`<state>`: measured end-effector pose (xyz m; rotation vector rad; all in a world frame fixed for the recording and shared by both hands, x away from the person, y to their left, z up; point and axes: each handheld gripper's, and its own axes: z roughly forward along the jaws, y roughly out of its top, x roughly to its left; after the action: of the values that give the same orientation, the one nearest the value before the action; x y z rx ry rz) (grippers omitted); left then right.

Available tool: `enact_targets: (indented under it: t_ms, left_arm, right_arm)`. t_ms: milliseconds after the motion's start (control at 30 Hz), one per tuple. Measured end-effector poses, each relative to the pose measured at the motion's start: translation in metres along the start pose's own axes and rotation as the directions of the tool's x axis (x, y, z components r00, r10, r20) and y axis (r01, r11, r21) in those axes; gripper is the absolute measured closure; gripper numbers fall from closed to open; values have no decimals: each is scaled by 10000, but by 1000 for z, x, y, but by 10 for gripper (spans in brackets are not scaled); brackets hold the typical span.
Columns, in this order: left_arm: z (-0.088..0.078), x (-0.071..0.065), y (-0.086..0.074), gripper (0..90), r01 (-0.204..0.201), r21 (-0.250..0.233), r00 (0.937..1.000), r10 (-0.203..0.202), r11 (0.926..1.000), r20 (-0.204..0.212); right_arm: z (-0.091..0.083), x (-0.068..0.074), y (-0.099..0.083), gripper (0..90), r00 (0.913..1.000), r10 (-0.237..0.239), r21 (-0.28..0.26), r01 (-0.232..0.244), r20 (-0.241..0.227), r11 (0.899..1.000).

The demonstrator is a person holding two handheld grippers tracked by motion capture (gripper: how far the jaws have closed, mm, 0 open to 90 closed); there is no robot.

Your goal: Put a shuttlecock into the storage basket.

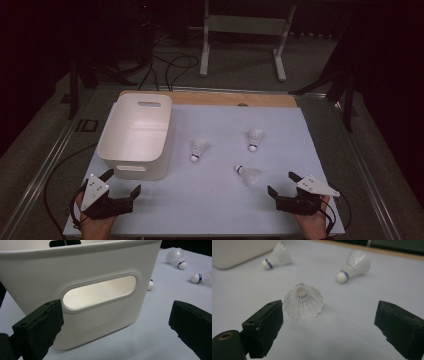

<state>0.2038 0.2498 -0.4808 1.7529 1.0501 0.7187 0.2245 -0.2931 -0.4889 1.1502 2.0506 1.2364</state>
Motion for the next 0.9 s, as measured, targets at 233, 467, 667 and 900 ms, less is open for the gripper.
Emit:
enact_targets:
  t_ms: [233, 467, 667, 900]
  left_arm:
    - [2, -3, 0, 1, -211, 176, 9997, 213, 9996, -112]
    - [0, -2, -1, 3, -173, -17, 9995, 173, 9998, -253]
    - [1, -2, -1, 3, -165, 14, 9997, 165, 9999, -207]
    - [2, -2, -1, 3, -198, 52, 9996, 199, 9998, -178]
  right_arm:
    - [7, 7, 0, 85, 9996, -276, 373, 279, -69, 9989]
    - [11, 12, 2, 86, 9994, -302, 480, 309, -141, 9984]
    - [16, 16, 2, 87, 9985, -448, 596, 466, -311, 9971]
    - [22, 22, 5, 88, 9972, -516, 746, 555, -538, 9957]
